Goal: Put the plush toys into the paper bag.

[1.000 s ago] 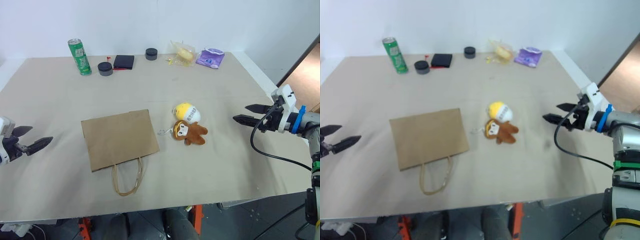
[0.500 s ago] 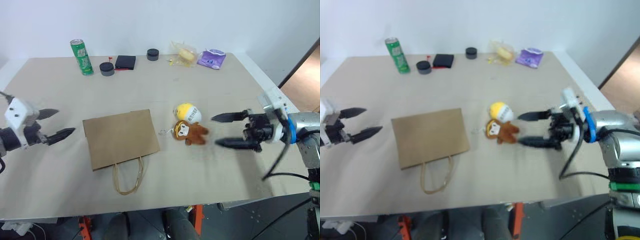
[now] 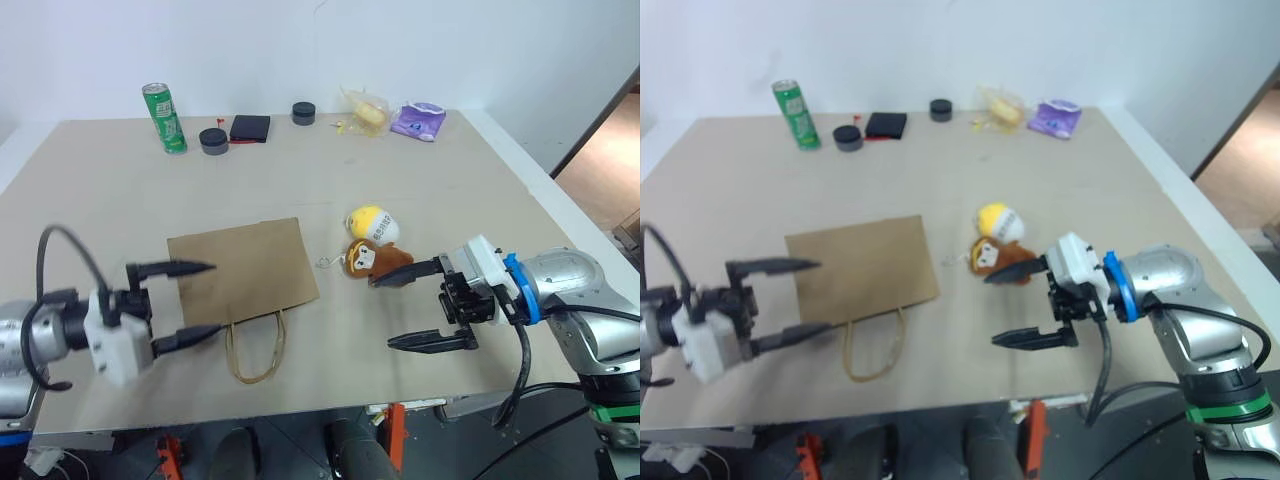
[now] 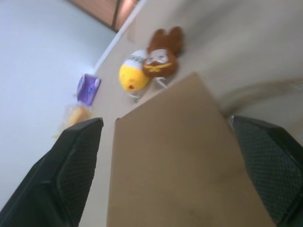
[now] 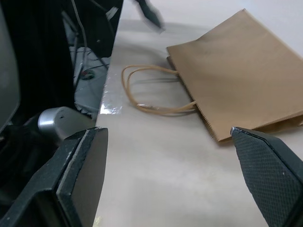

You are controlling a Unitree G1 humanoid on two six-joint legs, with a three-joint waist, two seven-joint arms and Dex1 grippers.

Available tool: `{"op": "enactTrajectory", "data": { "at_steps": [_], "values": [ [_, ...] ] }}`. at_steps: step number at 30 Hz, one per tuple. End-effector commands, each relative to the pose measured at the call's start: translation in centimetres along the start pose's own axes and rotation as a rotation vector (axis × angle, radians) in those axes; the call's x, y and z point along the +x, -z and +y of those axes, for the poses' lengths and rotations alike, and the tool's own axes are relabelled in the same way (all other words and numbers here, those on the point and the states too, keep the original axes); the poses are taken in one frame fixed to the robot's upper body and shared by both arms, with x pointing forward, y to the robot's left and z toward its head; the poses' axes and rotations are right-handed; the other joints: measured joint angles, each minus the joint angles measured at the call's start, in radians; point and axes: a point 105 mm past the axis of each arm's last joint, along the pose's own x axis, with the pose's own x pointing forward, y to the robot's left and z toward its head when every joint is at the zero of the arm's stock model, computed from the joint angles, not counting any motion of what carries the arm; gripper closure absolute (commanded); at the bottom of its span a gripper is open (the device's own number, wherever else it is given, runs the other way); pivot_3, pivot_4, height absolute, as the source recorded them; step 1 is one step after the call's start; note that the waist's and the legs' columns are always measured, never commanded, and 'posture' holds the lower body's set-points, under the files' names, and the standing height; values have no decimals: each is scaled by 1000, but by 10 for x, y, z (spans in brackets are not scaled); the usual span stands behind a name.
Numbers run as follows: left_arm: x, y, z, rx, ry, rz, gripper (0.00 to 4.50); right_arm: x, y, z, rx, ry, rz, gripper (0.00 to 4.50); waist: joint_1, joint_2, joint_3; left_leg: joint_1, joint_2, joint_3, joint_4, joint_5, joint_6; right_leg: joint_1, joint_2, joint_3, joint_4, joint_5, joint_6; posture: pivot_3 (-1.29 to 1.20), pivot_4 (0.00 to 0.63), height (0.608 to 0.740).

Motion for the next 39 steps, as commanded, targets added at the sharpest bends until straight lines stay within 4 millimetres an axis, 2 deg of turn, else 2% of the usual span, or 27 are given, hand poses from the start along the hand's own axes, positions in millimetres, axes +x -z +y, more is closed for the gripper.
{"op": "enactTrajectory", "data": {
  "at_steps": [1, 15, 18, 23, 31, 39],
  "values": [
    [-2, -4, -6, 110, 1, -32, 23, 0, -8, -1, -54, 29, -13, 0, 0, 0, 0, 0, 0, 0, 0, 0, 0, 0, 0, 0, 0, 0, 0, 0, 150, 740],
    [23, 6, -15, 126, -32, -60, 23, -1, -11, 0, -59, 57, -18, 0, 0, 0, 0, 1, 0, 1, -1, 1, 1, 1, -1, 0, 0, 0, 1, 0, 150, 740],
    [27, 7, -22, 113, -8, -66, 23, -1, -11, 1, -55, 60, -18, 0, 0, 0, 0, 1, 0, 1, -1, 1, 1, 1, 0, 0, 0, 0, 1, 0, 150, 740],
    [27, 11, -32, 103, 9, -57, 23, -1, -13, 0, -49, 69, -23, 0, 0, 0, 0, 2, 0, 1, -1, 1, 1, 2, -1, 0, 0, 0, 1, 0, 150, 740],
    [23, 16, -35, 108, -5, -40, 23, 0, -16, -1, -47, 71, -34, 0, 0, 0, 0, 2, 0, 1, -1, 1, 1, 2, -1, 0, 0, 1, 1, 0, 150, 740],
    [22, 17, -23, 113, -42, -15, 23, 1, -16, -2, -43, 71, -37, 0, 0, 0, 0, 2, 0, 2, -1, 1, 1, 2, -1, 0, 0, 1, 1, 0, 150, 740]
  ]
}}
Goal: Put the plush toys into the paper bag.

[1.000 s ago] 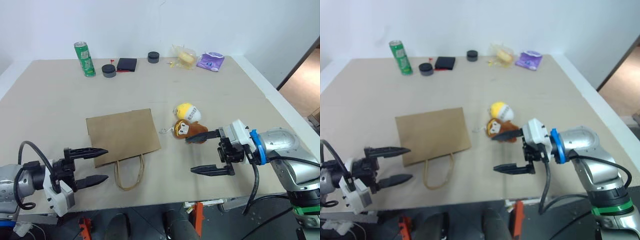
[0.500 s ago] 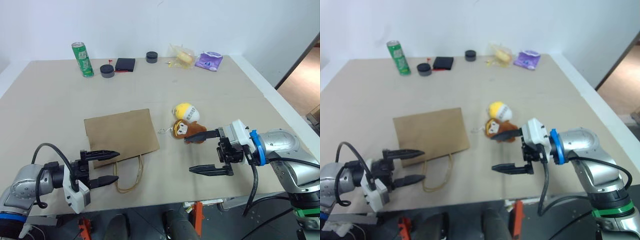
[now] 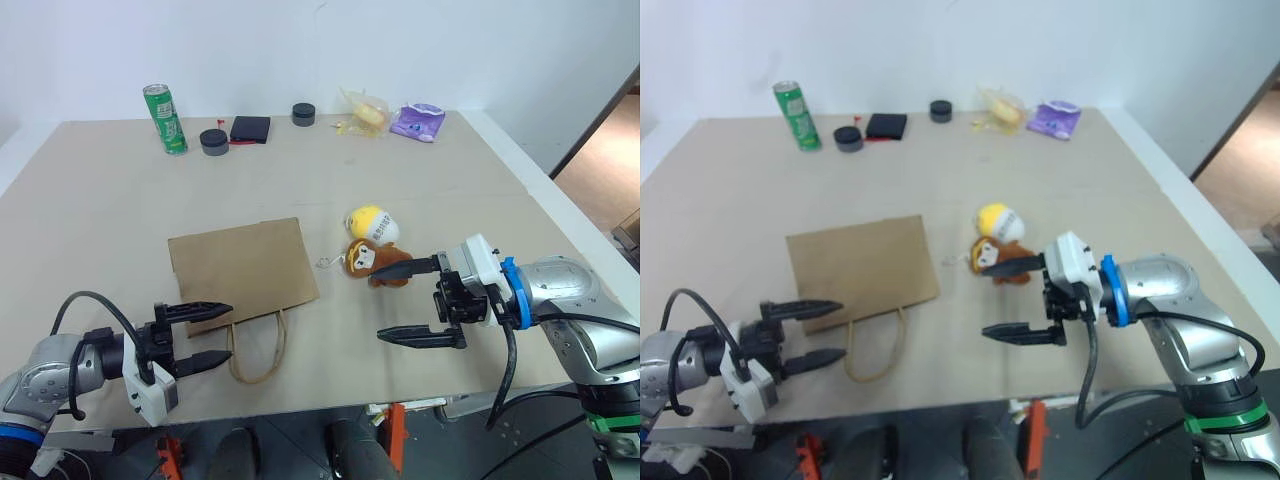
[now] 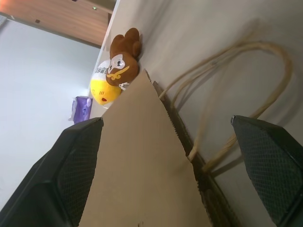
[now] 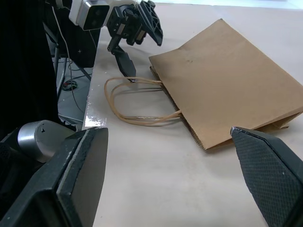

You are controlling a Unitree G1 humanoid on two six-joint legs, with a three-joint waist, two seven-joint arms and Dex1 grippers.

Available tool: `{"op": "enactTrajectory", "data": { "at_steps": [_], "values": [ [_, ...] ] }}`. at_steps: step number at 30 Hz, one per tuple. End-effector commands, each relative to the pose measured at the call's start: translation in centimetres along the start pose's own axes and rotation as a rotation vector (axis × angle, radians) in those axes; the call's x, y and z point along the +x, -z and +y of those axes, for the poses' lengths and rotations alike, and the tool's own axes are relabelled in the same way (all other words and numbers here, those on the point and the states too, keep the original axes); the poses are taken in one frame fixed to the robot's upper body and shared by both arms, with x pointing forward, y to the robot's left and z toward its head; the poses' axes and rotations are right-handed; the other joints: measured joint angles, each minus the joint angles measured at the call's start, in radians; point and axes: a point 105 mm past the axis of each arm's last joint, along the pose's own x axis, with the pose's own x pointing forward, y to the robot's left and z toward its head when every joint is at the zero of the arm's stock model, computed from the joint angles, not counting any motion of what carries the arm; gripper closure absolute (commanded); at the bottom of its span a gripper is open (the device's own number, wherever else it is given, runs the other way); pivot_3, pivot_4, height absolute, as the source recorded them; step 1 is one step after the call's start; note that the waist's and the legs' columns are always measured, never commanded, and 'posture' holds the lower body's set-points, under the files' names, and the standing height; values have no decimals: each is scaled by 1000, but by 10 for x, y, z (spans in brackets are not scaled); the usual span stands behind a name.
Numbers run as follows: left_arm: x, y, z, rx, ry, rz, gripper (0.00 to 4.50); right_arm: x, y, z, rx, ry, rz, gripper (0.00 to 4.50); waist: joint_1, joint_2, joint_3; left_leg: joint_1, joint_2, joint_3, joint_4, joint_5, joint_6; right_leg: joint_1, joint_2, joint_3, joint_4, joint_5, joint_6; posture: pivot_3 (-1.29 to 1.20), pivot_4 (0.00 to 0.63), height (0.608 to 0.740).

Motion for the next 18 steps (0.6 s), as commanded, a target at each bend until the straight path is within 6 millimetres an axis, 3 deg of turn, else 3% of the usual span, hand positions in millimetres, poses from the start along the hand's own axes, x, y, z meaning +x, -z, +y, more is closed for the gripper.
{"op": "enactTrajectory", "data": {
  "at_steps": [1, 15, 18],
  "values": [
    [-1, -2, 10, 29, -11, -3, 23, -2, -12, 0, -52, 1, -9, 0, 0, 0, 0, 0, 0, 0, 0, 0, 0, 0, 0, 0, 0, 0, 0, 0, 150, 740],
    [20, -7, -6, 8, 3, -97, 23, -1, -16, 1, -53, 8, -10, 0, 0, 0, 0, 0, 0, 0, 0, 0, 0, 0, 0, 0, 0, 0, 0, 0, 150, 740],
    [26, -12, -2, 11, -17, -126, 919, 0, -16, 2, -48, 11, -14, 0, 1, 0, 0, 0, 0, 0, 0, 0, 0, 0, 0, 0, 0, 0, 0, 0, 150, 740]
  ]
}}
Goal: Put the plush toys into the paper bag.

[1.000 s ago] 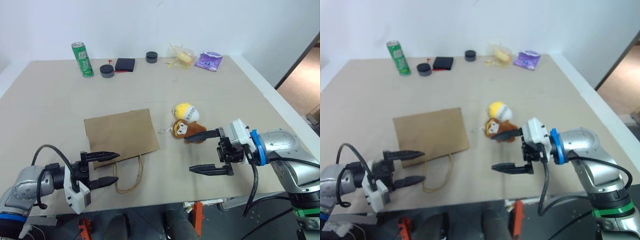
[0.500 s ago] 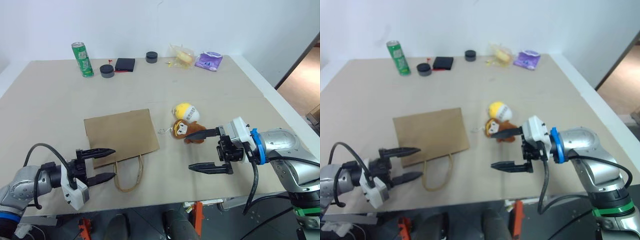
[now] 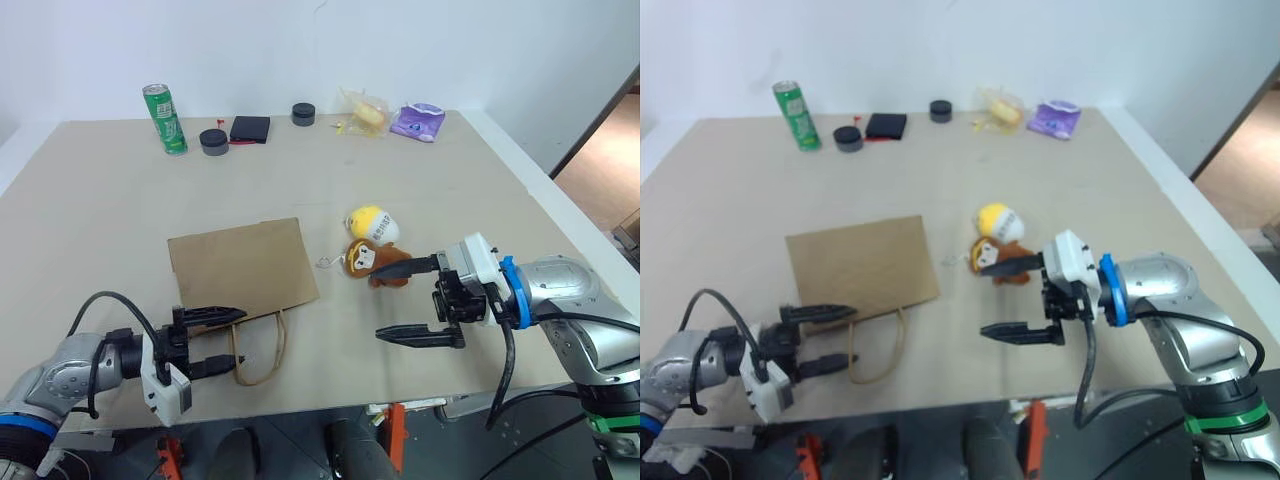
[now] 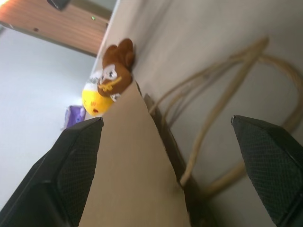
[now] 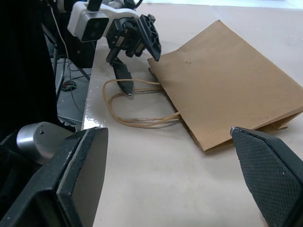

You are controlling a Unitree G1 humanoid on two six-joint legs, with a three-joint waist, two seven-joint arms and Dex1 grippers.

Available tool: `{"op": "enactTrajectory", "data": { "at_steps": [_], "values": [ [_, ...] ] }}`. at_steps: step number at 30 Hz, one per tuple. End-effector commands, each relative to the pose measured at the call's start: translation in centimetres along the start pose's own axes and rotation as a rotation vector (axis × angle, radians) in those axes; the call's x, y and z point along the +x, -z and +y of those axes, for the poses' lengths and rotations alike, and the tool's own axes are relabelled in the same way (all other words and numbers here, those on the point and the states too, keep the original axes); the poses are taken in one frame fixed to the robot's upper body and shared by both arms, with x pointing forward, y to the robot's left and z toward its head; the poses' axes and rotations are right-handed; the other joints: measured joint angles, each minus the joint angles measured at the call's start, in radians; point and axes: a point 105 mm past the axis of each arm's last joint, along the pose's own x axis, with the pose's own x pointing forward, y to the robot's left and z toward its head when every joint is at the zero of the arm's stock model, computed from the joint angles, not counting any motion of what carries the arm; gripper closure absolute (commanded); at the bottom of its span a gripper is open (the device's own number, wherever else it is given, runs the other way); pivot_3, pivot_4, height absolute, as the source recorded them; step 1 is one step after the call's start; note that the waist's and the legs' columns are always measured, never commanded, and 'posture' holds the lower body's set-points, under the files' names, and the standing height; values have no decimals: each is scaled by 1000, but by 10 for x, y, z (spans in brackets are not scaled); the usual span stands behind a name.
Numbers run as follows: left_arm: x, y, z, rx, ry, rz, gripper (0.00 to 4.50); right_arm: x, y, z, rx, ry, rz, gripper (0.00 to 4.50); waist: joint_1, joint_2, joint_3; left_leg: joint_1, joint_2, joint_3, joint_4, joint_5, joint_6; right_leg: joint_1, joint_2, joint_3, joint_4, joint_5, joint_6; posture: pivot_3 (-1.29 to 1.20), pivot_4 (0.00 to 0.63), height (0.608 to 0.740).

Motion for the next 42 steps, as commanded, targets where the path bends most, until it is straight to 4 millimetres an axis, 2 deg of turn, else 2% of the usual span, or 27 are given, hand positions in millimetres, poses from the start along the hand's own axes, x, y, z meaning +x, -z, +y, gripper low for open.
{"op": "enactTrajectory", "data": {
  "at_steps": [1, 3, 5, 7, 8, 9, 10, 11, 13, 20, 23, 26, 27, 30, 36, 42],
  "values": [
    [8, -7, 9, 22, -39, -50, 919, -1, -13, 2, -47, 6, -19, 0, 0, 0, 0, 0, 0, 0, 0, 0, 0, 0, 0, 0, 0, 0, 0, 0, 150, 740],
    [11, -7, 10, 15, -45, -50, 1789, 0, -13, 2, -43, 9, -23, 0, 0, 0, 0, 0, 0, 0, 0, 0, 0, 0, 0, 0, 0, 0, 0, 0, 150, 740],
    [12, -6, 11, 8, -49, -46, 1937, 0, -14, 1, -40, 12, -27, 0, 0, 0, 0, 0, 0, 0, 0, 0, 0, 0, 0, 0, 0, 0, 0, 0, 150, 740],
    [13, -6, 14, 4, -56, -45, 2588, 1, -14, 1, -38, 13, -30, 0, 0, 0, 0, 0, 0, 0, 0, 0, 0, 0, 0, 0, 0, 0, 0, 0, 150, 740],
    [14, -6, 16, 3, -62, -43, 2588, 1, -14, 1, -37, 13, -32, 0, 0, 0, 0, 0, 0, 0, 0, 0, 0, 0, 0, 0, 0, 0, 0, 0, 150, 740],
    [15, -6, 19, 2, -68, -41, 3269, 2, -14, 1, -35, 12, -33, 0, 0, 0, 0, 0, 0, 0, 0, 0, 0, 0, 0, 0, 0, 0, 0, 0, 150, 740],
    [16, -6, 21, 1, -74, -39, 3577, 2, -13, 2, -34, 12, -33, 0, 0, 0, 0, 0, 0, 0, 0, 0, 0, 0, 0, 0, 0, 0, 0, 0, 150, 740],
    [17, -6, 23, 0, -78, -38, 4272, 2, -13, 2, -32, 11, -35, 0, 0, 0, 0, 0, 0, 0, 0, 0, 0, 0, 0, 0, 0, 0, 0, 0, 150, 740],
    [19, -5, 28, -7, -92, -34, 4446, 2, -13, 1, -30, 12, -37, 0, 0, 0, 0, 0, 0, 0, 0, 0, 0, 0, 0, 0, 0, 0, 0, 0, 150, 740],
    [24, -9, 47, -19, -160, -33, 4446, 6, -5, 1, 11, 36, -52, 0, 0, 0, 0, 0, 0, 0, 0, 0, 0, 0, 0, 0, 0, 0, 0, 0, 150, 740],
    [25, -13, 63, -20, -235, -36, 4500, 14, 3, -4, 69, 100, -69, 852, 0, 0, 0, 0, 0, 0, 0, 0, 0, 0, 0, 0, 0, 0, 0, 0, 150, 740],
    [24, -16, 80, -26, -332, -36, 4500, 36, 12, -17, 147, 215, -127, 2214, -3, -1, 0, 0, 0, 0, 0, 0, 0, 0, 1, 1, 0, 1, 1, 0, 150, 740],
    [24, -16, 83, -33, -352, -37, 4500, 43, 16, -21, 163, 245, -135, 2796, -3, -1, 0, 1, 0, -1, 0, 0, 0, 0, 2, 1, 1, 1, 1, 0, 150, 740],
    [25, -17, 85, -49, -372, -24, 4500, 62, 24, -28, 197, 306, -170, 4309, -3, -1, 0, 1, 0, -2, 1, 0, 0, 0, 2, 1, 2, 1, 1, 0, 150, 740],
    [24, -18, 84, -67, -409, -2, 4500, 115, 33, -51, 294, 406, -259, 4414, -8, -1, -1, 1, 0, -2, 1, 1, 1, 0, 3, 1, 2, 1, 0, 0, 150, 740],
    [23, -18, 86, -71, -434, 22, 4500, 161, 39, -62, 357, 430, -250, 4414, -7, -1, -1, 0, 0, -2, 0, 1, 1, 0, 3, 1, 3, 1, 0, 0, 150, 740]
  ]
}}
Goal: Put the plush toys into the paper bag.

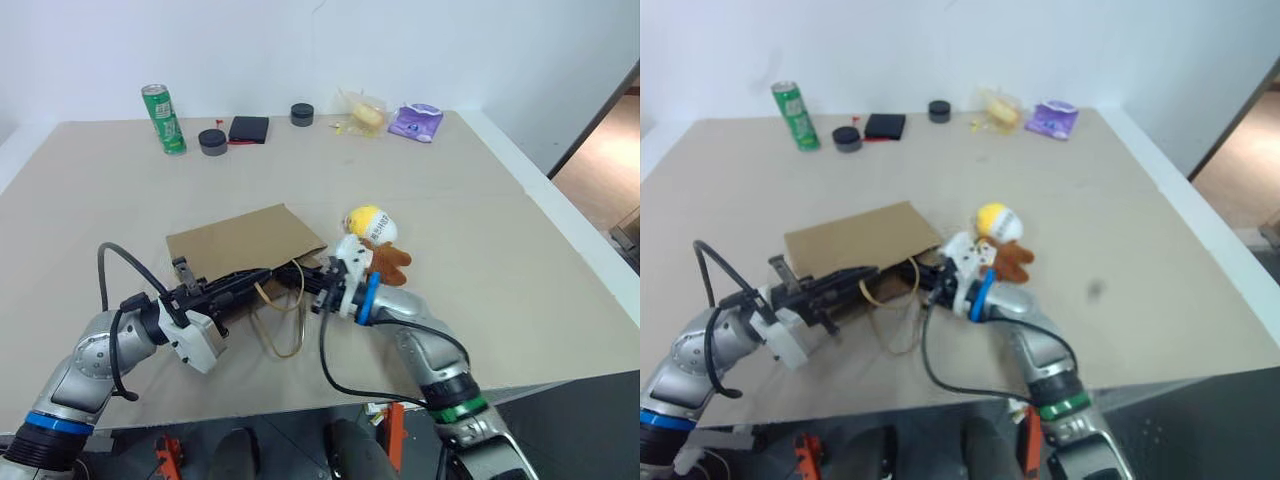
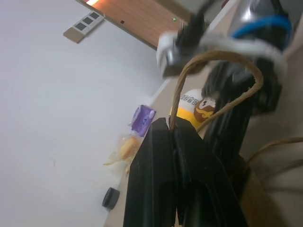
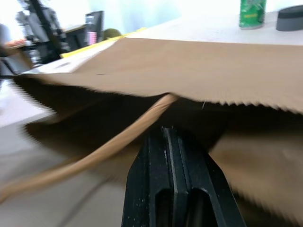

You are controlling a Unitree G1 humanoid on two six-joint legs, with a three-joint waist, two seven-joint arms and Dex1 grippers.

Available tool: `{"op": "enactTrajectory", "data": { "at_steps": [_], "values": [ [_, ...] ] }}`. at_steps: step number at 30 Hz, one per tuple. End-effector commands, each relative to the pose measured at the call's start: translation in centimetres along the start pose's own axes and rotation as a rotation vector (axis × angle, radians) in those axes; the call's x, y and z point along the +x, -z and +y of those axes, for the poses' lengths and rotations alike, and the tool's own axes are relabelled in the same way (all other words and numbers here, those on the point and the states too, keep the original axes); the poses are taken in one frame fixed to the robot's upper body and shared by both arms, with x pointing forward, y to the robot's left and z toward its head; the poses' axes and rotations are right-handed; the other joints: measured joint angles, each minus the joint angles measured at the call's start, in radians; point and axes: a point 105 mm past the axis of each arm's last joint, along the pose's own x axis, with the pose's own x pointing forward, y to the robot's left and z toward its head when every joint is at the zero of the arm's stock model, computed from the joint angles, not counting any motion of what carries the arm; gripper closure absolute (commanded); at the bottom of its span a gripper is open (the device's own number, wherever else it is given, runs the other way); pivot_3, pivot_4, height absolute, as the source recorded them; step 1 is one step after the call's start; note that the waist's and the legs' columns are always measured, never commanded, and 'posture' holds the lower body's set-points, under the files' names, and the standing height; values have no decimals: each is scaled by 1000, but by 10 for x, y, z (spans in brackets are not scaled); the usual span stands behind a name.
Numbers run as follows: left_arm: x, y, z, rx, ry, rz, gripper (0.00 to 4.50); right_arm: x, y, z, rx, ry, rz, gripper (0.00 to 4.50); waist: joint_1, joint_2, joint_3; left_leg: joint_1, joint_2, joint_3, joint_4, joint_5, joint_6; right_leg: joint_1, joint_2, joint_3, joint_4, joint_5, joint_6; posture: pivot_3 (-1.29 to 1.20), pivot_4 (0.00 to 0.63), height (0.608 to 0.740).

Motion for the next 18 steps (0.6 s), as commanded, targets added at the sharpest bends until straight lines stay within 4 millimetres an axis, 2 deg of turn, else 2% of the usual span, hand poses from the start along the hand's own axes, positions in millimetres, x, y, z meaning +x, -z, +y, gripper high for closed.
{"op": "enactTrajectory", "data": {
  "at_steps": [1, 3, 10, 16, 18],
  "values": [
    [-1, -6, 13, 43, -60, 0, 4500, 20, 5, 1, -20, 39, 19, 4414, 0, 0, 0, 0, 0, 0, 0, 0, 0, 0, 0, 0, 0, 0, 0, 0, 150, 740],
    [-3, -2, 19, 50, -96, 29, 4500, 25, 14, 0, -1, 73, 52, 4414, 0, 0, 0, 0, 0, 0, 0, 0, 0, 0, 0, 0, 0, 0, 0, 0, 150, 740],
    [-17, 15, 68, 33, -370, 160, 4500, 24, 44, -3, -37, 141, 211, 4414, 1, -3, -2, 0, 0, -1, 0, 0, 0, 0, 0, -1, 0, -1, 0, 0, 150, 740],
    [-13, 2, 100, 45, -520, 129, 4500, 23, 51, -7, -31, 181, 291, 4414, 1, -11, -9, 2, 0, -1, 0, 0, 0, 2, 0, -2, 0, 0, 0, 0, 150, 740],
    [-8, -5, 105, 48, -528, 104, 4500, 23, 52, -6, -23, 176, 301, 4414, 1, -12, -9, 2, 0, -2, 0, 0, 0, 3, 0, -2, 0, 0, -1, 0, 150, 740]
  ]
}}
